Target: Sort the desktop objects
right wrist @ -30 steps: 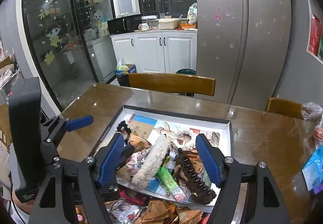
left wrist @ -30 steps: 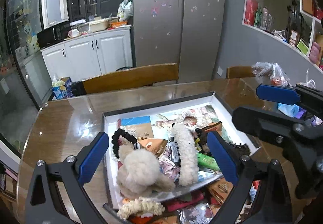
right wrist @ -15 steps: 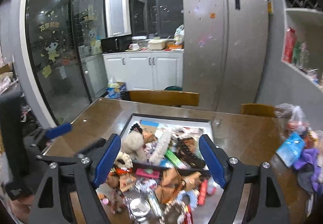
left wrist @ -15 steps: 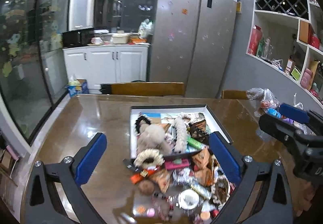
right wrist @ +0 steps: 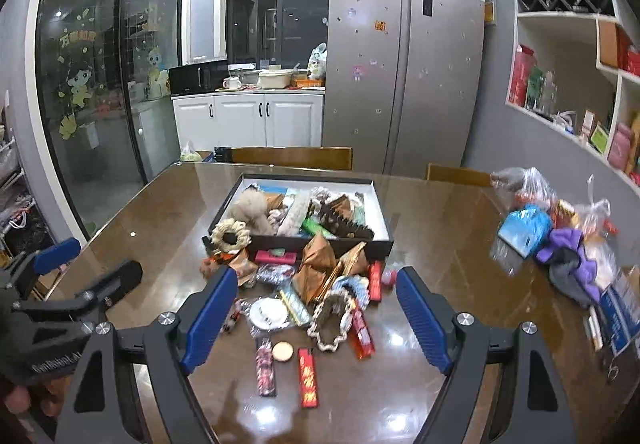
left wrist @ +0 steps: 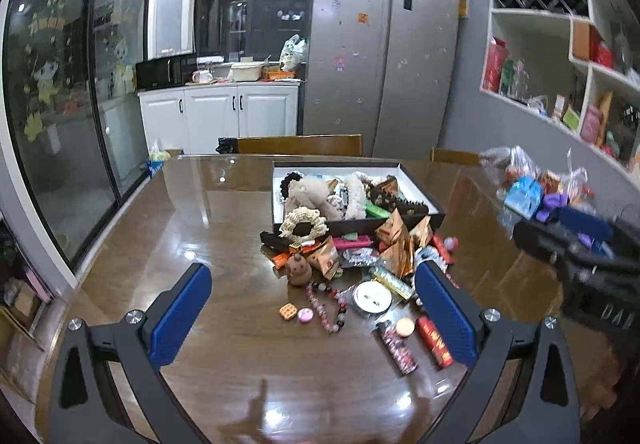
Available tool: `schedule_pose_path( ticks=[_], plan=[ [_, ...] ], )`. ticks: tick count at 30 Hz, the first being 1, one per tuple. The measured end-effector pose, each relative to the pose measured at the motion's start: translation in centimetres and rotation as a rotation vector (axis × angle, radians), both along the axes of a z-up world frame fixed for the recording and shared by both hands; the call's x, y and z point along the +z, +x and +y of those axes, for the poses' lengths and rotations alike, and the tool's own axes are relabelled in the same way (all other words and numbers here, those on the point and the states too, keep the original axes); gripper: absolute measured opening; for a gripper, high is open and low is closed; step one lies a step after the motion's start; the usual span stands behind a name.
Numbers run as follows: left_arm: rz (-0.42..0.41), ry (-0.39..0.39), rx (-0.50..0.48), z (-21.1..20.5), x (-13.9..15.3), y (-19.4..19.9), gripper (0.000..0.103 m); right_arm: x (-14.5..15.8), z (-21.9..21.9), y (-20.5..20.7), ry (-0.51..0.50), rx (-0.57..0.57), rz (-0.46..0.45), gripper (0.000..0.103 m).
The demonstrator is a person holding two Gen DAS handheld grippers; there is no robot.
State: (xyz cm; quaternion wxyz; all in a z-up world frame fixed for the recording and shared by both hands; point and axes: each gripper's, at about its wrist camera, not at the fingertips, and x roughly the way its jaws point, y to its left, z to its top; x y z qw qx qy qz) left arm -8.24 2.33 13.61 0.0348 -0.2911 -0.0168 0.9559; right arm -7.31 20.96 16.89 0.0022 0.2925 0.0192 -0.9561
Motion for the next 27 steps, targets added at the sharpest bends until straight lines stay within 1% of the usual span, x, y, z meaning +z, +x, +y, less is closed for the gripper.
schedule_pose_path(
  ticks=[3, 8, 15, 19, 23, 27],
  plan=[
    [0.014, 0.001, 0.002, 0.16, 0.27, 0.75, 0.103, 0.22, 0.25, 0.30, 0.001, -0.015, 0.000, 0.084],
    [0.016, 0.002, -0.007, 0.23, 0.66, 1.08, 0.103, 0.46, 0.52, 0.73, -0.030, -0.007, -0.001, 0.084],
    [0.021, 0.000, -0.012, 0.29, 1.08, 1.24, 0.103, 0.19, 0.70, 0.55, -0.026, -0.023, -0.010, 0.084],
    [0.014, -0.001, -0.009, 0.28, 1.00, 1.09, 0.103, -0.10, 0.48, 0.42, 0.001, -0.023, -0.012, 0.084],
    [0.007, -0.001, -0.011, 0.35, 0.86, 1.03, 0.103, -0.33, 0.64, 0.44, -0.007, -0.025, -0.015, 0.084],
    [-0.004, 0.016, -0.004, 0.22, 0.60, 0.90, 0.103, -0.32, 0.76, 0.55, -0.008, -0.033, -0.010, 0.084]
  ],
)
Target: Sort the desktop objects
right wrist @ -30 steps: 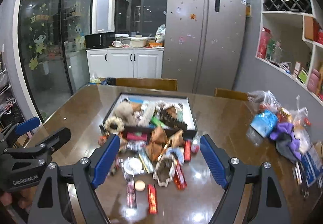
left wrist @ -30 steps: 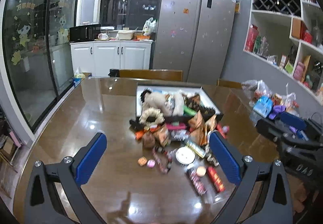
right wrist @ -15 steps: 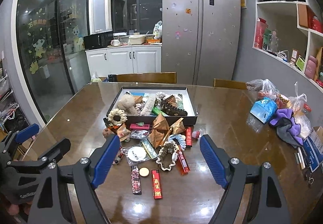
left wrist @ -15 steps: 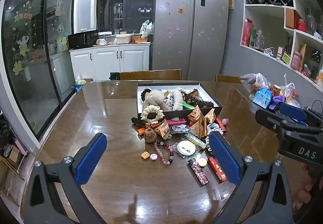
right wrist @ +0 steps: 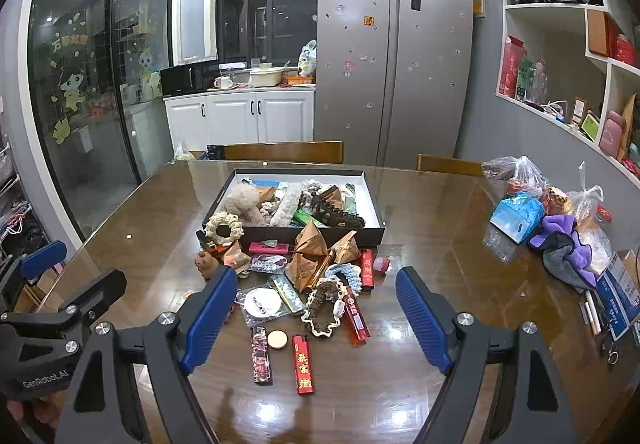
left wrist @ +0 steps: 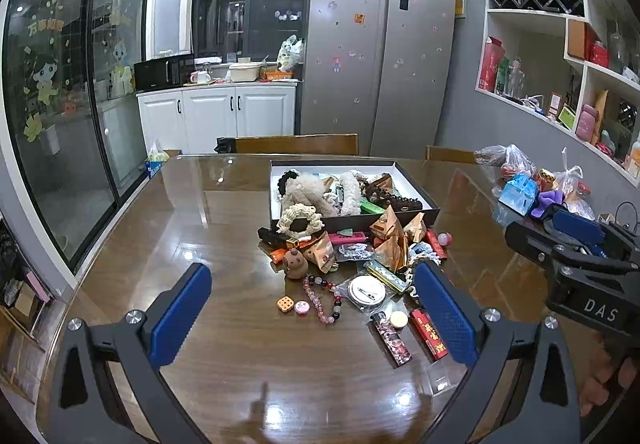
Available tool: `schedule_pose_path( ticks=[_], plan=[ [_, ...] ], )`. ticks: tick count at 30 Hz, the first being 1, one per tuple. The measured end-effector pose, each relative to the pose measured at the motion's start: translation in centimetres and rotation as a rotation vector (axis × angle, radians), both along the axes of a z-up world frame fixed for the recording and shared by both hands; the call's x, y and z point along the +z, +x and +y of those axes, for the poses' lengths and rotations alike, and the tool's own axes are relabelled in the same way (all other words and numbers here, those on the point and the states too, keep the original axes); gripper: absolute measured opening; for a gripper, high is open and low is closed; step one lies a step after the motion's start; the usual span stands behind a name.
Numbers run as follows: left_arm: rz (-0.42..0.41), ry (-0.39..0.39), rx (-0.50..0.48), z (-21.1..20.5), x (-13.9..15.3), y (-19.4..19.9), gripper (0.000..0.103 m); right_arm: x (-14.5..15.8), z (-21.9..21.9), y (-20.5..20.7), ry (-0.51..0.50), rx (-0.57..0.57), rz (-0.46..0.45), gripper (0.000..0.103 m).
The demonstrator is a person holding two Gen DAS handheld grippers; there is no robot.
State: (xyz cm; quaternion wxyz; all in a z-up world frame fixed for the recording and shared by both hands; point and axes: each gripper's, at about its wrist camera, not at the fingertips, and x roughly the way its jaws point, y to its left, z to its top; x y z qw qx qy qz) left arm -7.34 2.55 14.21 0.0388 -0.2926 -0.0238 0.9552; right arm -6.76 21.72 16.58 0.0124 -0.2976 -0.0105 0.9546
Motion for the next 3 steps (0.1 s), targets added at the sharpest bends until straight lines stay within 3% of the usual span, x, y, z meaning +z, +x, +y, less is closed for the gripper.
schedule_pose_path(
  ticks=[3],
  plan=[
    [0.002, -0.008, 0.010, 0.09, -0.07, 0.01, 0.103, -0.12, 0.12, 0.04, -0.004, -0.003, 0.001, 0.084]
  ],
)
